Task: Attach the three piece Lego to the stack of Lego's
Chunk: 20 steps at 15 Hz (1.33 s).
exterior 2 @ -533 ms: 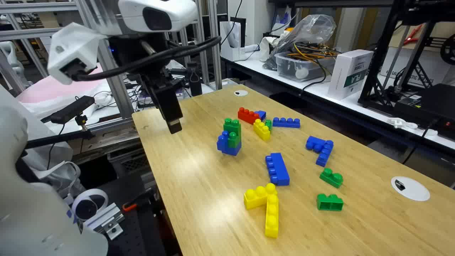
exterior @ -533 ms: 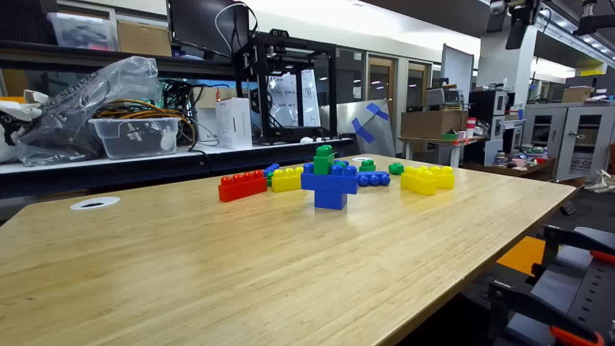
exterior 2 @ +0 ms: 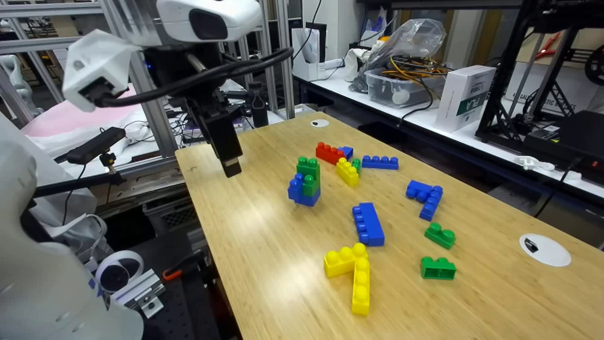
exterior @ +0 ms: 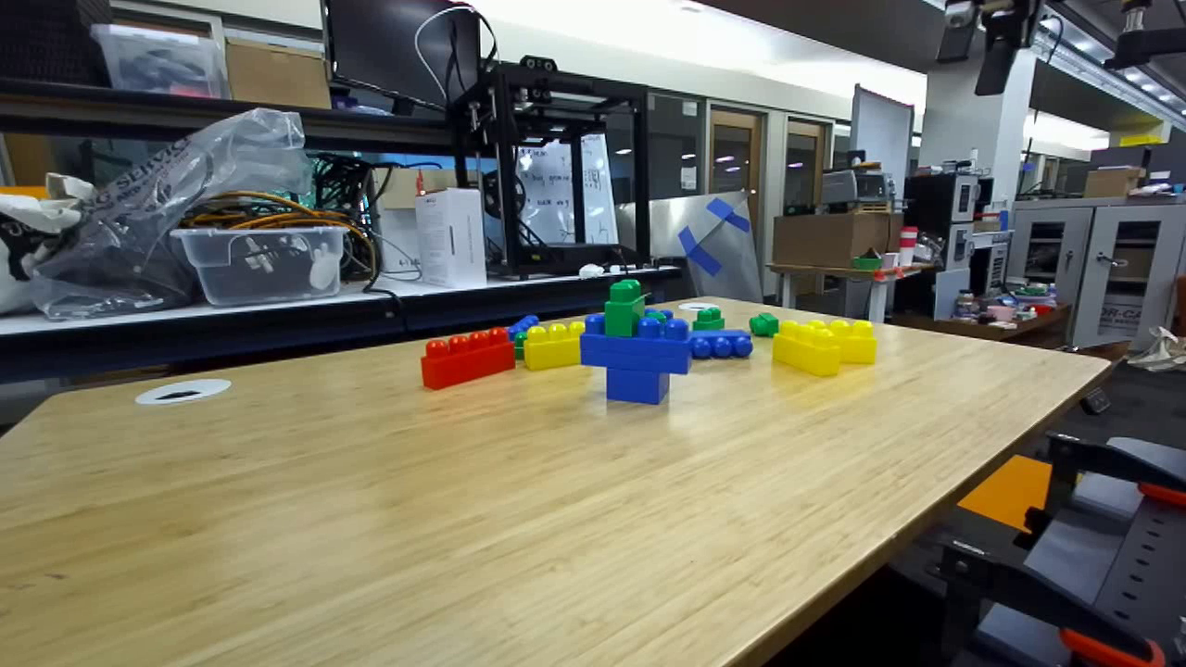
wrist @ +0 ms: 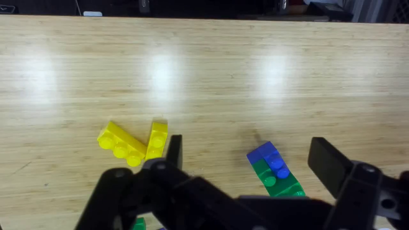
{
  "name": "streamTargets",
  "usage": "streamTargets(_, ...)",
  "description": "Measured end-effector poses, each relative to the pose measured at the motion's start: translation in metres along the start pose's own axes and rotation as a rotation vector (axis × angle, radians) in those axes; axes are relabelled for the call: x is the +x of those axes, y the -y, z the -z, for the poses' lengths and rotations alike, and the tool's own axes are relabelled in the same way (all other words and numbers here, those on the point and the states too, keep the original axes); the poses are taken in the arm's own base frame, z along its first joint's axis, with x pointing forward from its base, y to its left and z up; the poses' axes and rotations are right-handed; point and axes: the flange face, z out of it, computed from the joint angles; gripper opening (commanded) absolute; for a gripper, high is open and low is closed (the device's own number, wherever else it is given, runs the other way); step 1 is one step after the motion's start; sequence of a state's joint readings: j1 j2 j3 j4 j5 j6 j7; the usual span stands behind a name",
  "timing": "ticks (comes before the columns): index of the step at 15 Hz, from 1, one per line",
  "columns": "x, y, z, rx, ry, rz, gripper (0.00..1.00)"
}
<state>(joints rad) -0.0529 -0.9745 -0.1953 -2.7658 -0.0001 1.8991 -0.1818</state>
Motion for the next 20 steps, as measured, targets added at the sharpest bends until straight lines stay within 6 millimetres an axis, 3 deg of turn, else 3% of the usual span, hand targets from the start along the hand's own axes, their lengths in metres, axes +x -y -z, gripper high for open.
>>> streamTargets(6, 0.003, 0.000, -0.005, -0.002, 0.012, -0.001, 1.00)
streamTargets(20, 0.062, -0.026, -0.103, -0.040, 0.047, -0.052, 1.00)
